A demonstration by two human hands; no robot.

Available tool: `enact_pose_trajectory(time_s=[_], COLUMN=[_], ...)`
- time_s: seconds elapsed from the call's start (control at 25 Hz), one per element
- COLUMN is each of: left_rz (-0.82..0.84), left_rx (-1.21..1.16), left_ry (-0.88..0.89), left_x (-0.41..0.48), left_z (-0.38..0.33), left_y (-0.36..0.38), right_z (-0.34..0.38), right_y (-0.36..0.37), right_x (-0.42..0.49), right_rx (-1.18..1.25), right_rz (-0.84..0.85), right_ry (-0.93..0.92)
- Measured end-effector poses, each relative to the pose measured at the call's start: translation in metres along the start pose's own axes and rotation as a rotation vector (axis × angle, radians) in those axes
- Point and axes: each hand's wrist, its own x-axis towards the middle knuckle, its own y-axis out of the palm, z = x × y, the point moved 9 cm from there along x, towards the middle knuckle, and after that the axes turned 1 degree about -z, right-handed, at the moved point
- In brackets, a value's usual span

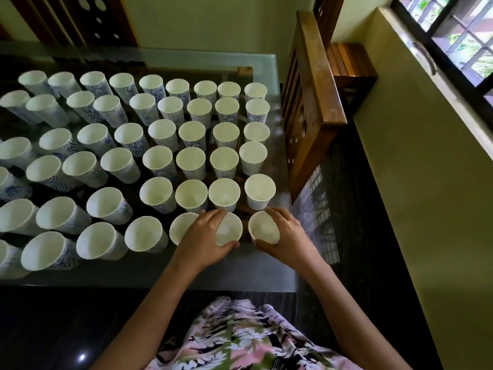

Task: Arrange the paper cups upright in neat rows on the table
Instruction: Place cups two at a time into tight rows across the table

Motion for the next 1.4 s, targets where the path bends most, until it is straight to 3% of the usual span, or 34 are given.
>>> enact_pose_trajectory(time_s=[0.52,0.84,1.12,1.24,1.4], left_rz=[0.066,-0.001,-0.222,-0.242,-0.221], left_rx=[-0.041,-0.073,-0.098,-0.082,-0.04], left_ry=[0.053,0.047,-0.104,-0.138,-0.12], left_x=[-0.025,-0.038,-0.07,-0.073,-0.064], left_z=[-0.009,-0.012,0.044,0.073,0.112], left_y=[0.012,0.001,-0.045,-0.062,-0.083], right_z=[0.003,0.012,0.073,0.101,0.129], right_y=[0.004,-0.006,0.02,0.047,0.071], right_x=[-0.033,-0.039,-0.023,-0.013,0.001], right_rx=[0.016,0.017,0.022,0.011,0.023], right_rz=[0.068,0.017,0.063,0.148,0.082], right_ry=[-0.057,-0.104,-0.234,-0.243,-0.188])
